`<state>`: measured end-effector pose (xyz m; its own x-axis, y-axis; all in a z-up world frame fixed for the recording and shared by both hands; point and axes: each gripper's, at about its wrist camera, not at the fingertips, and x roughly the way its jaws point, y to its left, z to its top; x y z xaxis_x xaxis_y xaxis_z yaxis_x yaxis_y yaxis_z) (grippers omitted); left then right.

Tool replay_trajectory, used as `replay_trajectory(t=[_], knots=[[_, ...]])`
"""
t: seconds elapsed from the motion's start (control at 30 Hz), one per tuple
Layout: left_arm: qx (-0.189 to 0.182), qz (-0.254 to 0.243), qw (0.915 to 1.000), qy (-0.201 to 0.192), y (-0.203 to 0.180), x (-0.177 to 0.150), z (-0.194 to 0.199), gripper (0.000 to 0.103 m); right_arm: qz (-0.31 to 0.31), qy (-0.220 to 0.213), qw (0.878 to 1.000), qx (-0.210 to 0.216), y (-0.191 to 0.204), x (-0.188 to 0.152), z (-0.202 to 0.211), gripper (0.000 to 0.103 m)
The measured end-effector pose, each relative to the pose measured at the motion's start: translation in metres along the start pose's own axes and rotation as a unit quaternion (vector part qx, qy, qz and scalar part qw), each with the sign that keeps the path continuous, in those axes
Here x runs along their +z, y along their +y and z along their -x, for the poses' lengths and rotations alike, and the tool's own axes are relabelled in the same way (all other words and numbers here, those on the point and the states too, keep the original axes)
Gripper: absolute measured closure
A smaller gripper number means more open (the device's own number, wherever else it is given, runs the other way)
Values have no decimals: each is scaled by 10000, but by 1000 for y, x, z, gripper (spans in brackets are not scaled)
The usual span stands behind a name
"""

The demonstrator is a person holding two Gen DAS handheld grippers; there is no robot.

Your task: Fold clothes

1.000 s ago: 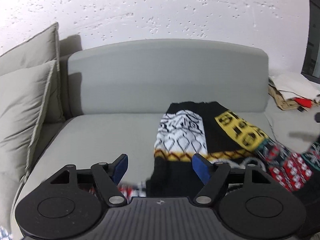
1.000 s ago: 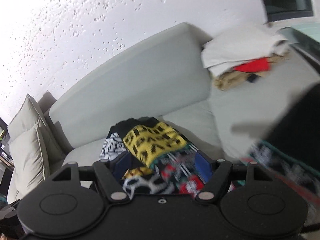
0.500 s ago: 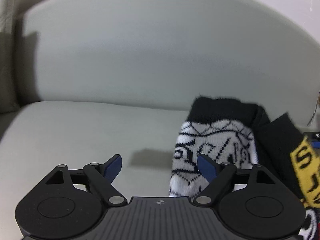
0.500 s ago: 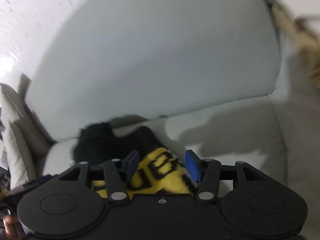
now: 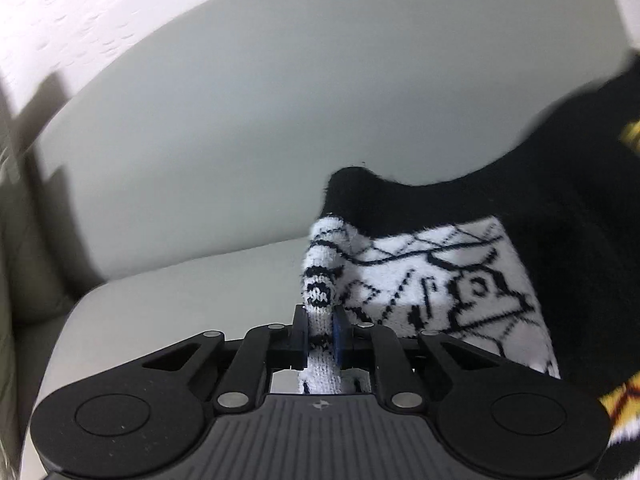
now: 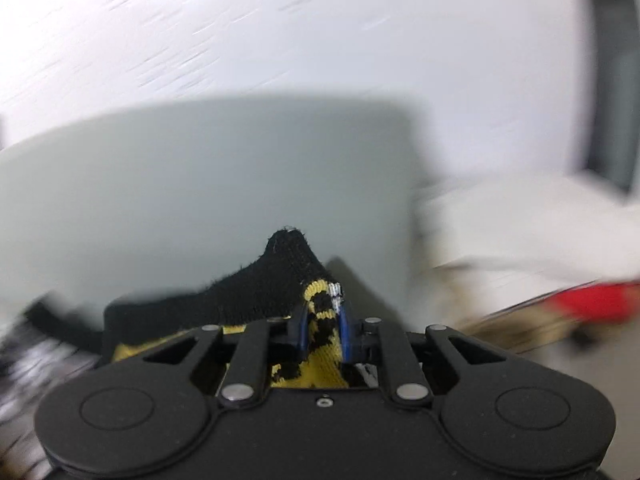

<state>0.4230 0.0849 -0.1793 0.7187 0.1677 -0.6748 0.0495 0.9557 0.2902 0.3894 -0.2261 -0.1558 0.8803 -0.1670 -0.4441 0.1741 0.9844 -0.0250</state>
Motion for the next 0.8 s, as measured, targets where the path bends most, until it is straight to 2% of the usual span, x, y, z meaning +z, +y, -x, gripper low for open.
replay_trajectory(t=[0.1, 0.13, 0.17, 0.23, 0.33, 0.4, 0.53, 0.63, 0.7, 0.8], knots=[[208, -49, 9997, 110, -11, -4, -6, 85, -256, 664, 9966, -418, -28, -8, -34, 87], [271, -60, 9995, 132, -13, -4, -5, 80, -235, 950, 9942, -457, -33, -15, -47, 86], [273, -46, 9995, 166, -13, -3, 0, 77, -120, 1169, 9916, -548, -34, -20, -52, 78], [155, 16, 9995, 261, -7, -2, 14, 72, -18, 1435, 9881, -549, -35, -24, -51, 73], [107, 7, 9999, 123, 11, -8, 57, 68, -322, 1096, 9927, -387, -51, -6, 3, 54], [77, -30, 9999, -90, 23, -8, 97, 66, -511, 851, 9948, -231, -61, 8, 46, 52], [-34, -134, 9985, -526, 43, -9, 176, 63, -848, 446, 9947, 361, -89, 34, 159, 51], [-262, -228, 9953, -903, 53, -17, 244, 59, -795, 202, 9949, 595, -103, 58, 215, 45], [-492, -98, 9939, -984, 62, -25, 276, 58, -785, 120, 9940, 754, -115, 63, 254, 38], [-802, 161, 9933, -816, 66, -39, 292, 56, -876, 382, 9901, 1027, -115, 59, 268, 35]])
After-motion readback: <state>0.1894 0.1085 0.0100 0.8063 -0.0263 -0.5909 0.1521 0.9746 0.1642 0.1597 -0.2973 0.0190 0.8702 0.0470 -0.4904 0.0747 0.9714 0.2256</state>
